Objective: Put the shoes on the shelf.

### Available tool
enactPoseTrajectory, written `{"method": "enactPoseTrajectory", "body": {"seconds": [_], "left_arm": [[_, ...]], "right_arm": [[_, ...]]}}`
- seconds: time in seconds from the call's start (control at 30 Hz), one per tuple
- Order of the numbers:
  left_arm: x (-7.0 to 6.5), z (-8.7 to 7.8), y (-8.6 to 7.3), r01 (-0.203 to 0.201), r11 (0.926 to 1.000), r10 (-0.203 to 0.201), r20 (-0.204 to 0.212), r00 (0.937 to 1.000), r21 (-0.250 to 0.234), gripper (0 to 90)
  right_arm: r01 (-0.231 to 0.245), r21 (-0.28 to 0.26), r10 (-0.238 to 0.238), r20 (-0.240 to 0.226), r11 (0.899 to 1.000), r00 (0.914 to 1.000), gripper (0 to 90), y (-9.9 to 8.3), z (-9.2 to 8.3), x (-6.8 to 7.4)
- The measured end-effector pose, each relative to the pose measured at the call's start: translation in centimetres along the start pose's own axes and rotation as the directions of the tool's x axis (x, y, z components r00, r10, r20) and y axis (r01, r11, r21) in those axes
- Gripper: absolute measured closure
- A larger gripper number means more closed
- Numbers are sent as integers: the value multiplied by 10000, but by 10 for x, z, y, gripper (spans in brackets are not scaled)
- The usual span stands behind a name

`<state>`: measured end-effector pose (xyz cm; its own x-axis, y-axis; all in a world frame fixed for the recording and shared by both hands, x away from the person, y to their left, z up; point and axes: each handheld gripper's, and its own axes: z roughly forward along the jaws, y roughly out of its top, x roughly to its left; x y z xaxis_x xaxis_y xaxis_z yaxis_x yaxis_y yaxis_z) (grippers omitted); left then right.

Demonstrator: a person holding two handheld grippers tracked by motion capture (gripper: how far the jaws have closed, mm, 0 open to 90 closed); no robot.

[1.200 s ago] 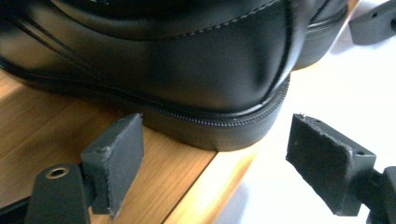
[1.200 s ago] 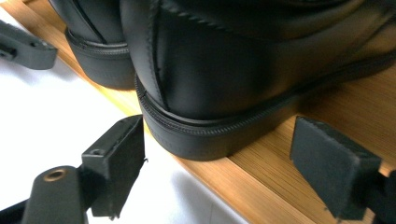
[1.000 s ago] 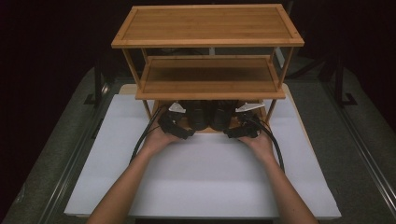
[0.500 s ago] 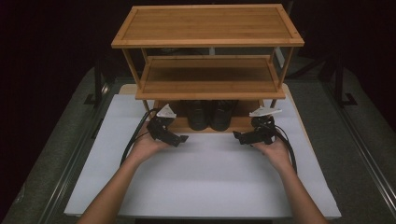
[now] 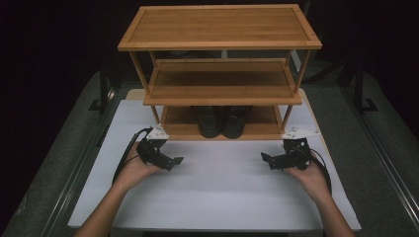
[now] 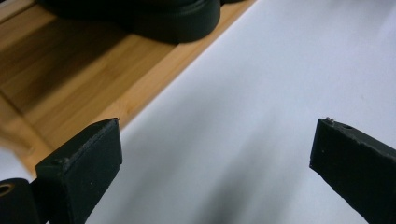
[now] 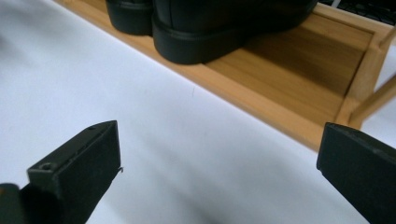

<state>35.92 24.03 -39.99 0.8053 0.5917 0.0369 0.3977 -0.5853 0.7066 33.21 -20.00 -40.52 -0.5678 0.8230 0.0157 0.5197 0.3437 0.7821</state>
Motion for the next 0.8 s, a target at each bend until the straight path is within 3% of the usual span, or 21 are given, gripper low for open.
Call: {"method": "enactPoseTrajectory", "body": {"seconds": [0.37, 0.53, 0.8], "left_arm": [[-8, -25, -38, 303, 9994, -297, -326, 9990, 181, 18], [-11, -43, -61, 671, 9977, -662, -609, 9959, 132, 18], [-15, -57, -90, 980, 9944, -940, -900, 9915, 404, 18]], "right_arm": [[-202, 126, 202, -56, 9997, 9998, 0, -28, -23, -2], [-300, 199, 299, 62, 9994, 9995, 0, -45, -33, -3], [-336, 630, 312, 376, 9974, 9988, 0, -69, -44, -3]]}}
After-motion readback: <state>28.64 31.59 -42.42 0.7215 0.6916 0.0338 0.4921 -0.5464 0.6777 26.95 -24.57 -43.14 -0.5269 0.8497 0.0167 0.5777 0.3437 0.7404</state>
